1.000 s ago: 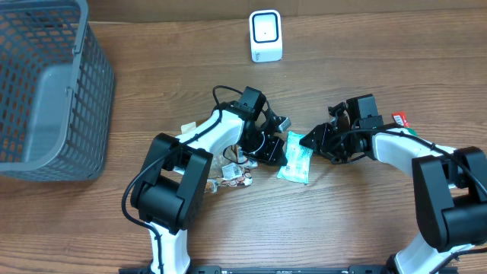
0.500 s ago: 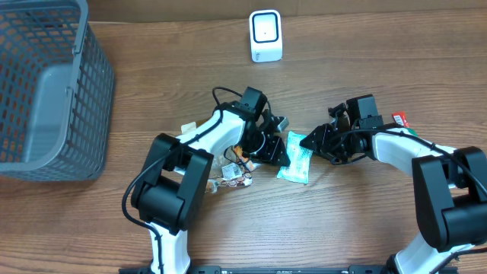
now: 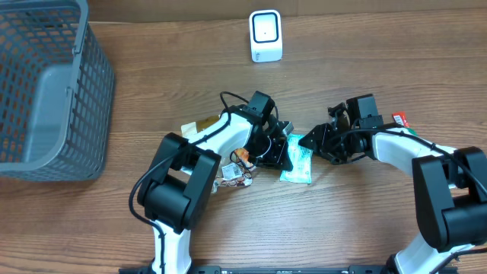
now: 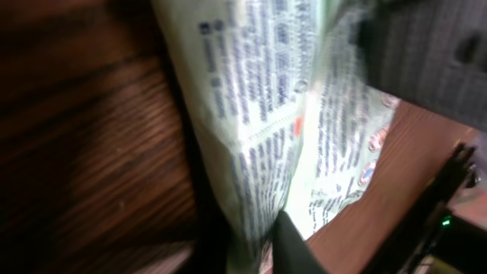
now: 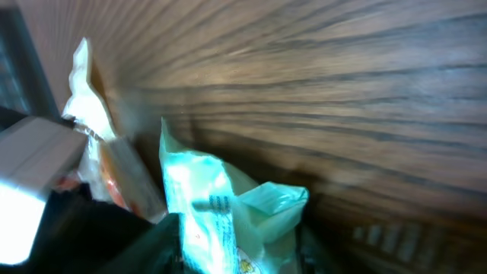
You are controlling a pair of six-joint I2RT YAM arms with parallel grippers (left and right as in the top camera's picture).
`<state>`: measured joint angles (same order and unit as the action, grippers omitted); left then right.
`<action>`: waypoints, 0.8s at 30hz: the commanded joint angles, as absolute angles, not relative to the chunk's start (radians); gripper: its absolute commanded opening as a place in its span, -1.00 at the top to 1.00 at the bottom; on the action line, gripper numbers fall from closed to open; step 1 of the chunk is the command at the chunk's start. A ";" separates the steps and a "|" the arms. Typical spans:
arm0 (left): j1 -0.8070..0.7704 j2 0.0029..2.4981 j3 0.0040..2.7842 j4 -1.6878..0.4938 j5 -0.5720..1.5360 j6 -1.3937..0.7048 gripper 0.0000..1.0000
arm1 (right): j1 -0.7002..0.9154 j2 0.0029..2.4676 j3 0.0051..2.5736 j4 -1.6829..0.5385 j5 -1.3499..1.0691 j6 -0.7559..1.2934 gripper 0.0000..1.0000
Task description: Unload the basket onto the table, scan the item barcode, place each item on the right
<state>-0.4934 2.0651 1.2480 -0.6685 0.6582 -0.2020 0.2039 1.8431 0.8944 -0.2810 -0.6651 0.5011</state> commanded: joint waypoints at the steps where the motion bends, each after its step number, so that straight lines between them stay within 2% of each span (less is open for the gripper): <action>1: -0.484 2.120 1.231 -0.674 0.643 -0.217 0.91 | 0.208 1.858 0.898 -0.286 -0.631 0.497 -0.18; 13: -0.365 2.064 1.260 -0.737 0.932 -0.012 0.92 | 0.104 1.858 0.899 -0.295 -0.860 0.410 -0.19; 22: -0.369 2.038 1.260 -0.752 0.944 0.046 0.92 | 0.125 1.858 0.899 -0.302 -0.858 0.448 -0.16; 24: -0.369 2.038 1.260 -0.752 0.945 0.045 0.92 | 0.125 1.858 0.899 -0.316 -0.858 0.478 -0.09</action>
<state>-0.3634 2.0781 1.2495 -0.7513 0.9062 0.0048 0.1177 1.8454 0.8974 -0.3050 -0.8410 0.4389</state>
